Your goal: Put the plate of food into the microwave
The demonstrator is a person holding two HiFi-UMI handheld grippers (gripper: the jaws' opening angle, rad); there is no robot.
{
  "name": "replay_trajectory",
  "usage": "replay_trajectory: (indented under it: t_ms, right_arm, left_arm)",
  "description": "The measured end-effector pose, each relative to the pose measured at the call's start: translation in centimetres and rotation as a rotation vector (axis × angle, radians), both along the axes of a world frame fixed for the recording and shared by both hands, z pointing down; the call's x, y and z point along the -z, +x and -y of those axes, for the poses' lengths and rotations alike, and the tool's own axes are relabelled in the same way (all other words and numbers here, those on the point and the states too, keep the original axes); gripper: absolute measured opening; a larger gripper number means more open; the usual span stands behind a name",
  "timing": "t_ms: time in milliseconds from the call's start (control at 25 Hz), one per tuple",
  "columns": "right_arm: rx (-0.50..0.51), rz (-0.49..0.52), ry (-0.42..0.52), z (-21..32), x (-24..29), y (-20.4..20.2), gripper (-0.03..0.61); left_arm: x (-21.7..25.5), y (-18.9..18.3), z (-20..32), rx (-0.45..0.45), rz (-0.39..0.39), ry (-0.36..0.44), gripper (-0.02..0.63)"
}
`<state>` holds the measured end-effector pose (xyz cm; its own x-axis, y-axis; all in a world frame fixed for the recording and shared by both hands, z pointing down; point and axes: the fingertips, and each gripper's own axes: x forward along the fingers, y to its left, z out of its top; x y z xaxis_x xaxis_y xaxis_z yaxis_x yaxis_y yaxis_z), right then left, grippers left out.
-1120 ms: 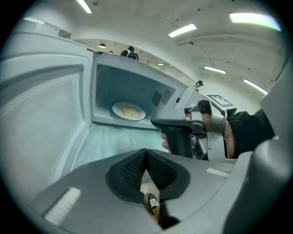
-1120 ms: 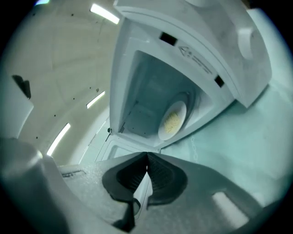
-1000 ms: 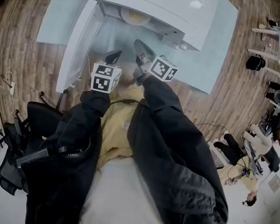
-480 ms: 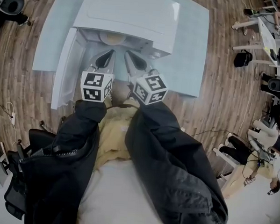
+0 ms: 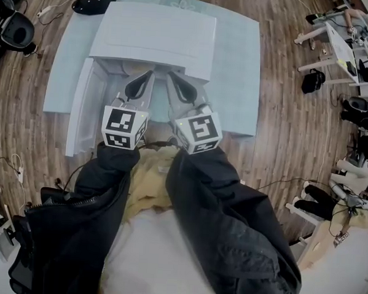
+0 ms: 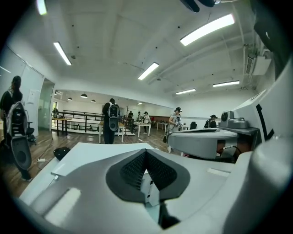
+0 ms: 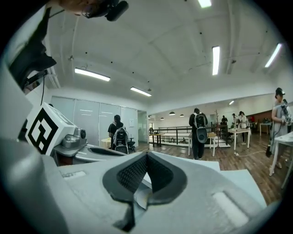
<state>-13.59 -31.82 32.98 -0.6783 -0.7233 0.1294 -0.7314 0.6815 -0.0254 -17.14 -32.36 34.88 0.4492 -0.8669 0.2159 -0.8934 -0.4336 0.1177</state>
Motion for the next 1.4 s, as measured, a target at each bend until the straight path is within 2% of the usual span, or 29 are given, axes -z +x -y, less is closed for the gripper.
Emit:
replay_trajectory:
  t_ms: [200,480,1400]
  right_arm:
    - [-0.013,0.015,0.058,-0.2,2.3,0.9,-0.008]
    - [-0.028,0.018,0.087,-0.3,3.0,1.8,-0.008]
    - [-0.041,0.021,0.119,-0.2,3.6,2.5,-0.008]
  left_arm:
    - [1.7,1.3,0.0,-0.013,0.005,0.043,-0.003]
    - [2.6,2.7,-0.2,-0.035,0.022,0.068,-0.003]
    - [2.0,3.4,0.3,-0.012,0.044,0.06,-0.003]
